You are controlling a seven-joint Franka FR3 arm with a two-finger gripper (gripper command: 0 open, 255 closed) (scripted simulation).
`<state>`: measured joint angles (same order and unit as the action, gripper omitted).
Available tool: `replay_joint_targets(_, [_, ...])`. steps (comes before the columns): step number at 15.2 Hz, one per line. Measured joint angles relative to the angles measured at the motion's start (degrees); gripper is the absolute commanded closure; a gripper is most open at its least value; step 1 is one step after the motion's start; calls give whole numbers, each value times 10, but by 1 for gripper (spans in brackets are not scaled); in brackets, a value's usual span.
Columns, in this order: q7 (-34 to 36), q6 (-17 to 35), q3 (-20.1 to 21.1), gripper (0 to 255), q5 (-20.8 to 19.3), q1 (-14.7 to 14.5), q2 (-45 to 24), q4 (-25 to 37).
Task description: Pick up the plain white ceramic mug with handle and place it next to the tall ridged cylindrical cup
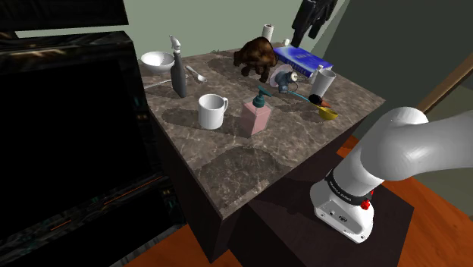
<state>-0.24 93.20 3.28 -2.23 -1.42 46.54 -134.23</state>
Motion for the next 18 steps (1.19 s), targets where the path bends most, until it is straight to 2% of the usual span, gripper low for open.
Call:
replay_joint_targets(2, [2, 8, 2, 0, 2, -1, -3, -6])
replay_joint_targets(5, [14, 50, 15, 0, 12, -8, -30, -26])
replay_joint_targets(11, [37, 143, 43, 0, 30, -20, -123, -35])
replay_joint_targets(18, [67, 244, 77, 0, 40, -32, -254, -16])
